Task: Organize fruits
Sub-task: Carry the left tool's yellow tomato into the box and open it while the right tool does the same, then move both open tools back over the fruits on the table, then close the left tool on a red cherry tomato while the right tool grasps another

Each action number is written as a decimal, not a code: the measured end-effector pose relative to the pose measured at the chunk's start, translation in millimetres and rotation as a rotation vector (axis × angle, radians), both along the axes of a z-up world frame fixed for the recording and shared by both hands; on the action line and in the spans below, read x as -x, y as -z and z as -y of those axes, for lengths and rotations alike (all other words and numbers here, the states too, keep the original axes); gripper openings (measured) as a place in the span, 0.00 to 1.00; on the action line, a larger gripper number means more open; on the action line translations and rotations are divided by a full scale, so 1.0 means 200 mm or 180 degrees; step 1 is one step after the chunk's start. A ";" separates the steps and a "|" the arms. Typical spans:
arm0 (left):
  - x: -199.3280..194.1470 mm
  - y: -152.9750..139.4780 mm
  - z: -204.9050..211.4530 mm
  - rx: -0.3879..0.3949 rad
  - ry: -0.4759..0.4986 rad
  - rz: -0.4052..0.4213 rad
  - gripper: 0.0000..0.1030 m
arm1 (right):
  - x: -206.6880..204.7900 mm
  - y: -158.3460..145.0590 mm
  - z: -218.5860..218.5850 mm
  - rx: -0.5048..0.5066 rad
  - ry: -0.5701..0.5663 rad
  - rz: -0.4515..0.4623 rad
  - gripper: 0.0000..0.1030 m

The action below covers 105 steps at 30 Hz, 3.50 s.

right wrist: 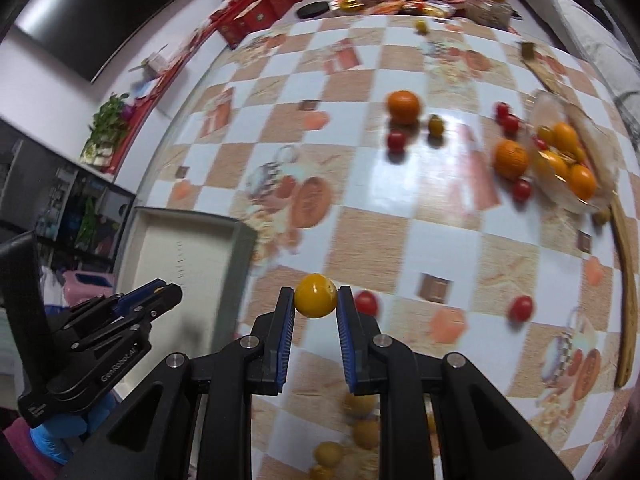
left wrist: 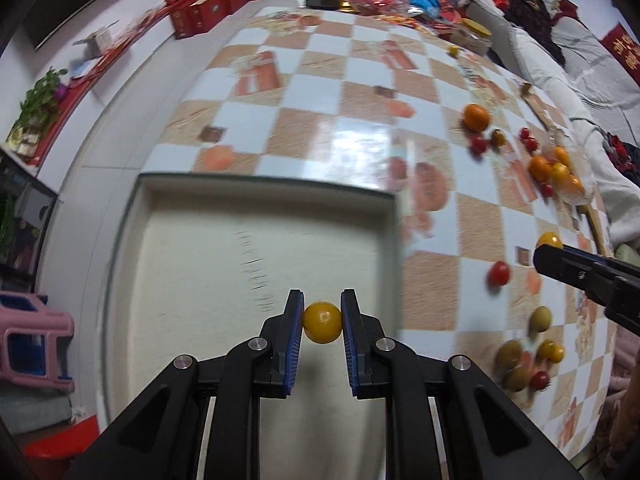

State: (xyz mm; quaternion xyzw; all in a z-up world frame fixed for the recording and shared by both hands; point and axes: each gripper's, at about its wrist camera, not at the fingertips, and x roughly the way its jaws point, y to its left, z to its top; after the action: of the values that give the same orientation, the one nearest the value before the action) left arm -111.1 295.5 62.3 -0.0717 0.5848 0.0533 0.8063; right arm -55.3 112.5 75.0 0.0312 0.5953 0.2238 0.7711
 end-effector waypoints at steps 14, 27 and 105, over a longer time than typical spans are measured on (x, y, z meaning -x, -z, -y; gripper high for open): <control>0.14 0.17 -0.40 -0.0204 -0.0390 -0.0172 0.20 | 0.02 0.18 -0.62 0.0146 -0.0643 -0.0105 0.22; 0.17 0.20 -0.41 -0.0369 -0.0256 -0.0176 0.44 | 0.02 0.36 -0.77 0.0508 -0.0842 -0.0220 0.30; -0.29 0.25 0.88 -0.0194 0.0775 -0.0154 0.71 | -0.14 0.32 0.64 0.0735 0.0791 -0.0045 0.65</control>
State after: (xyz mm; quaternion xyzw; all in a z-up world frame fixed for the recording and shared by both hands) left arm -53.5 120.3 12.7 0.0257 0.6065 -0.0255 0.7942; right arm -26.4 -16.4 11.3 0.0174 0.6140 0.0566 0.7871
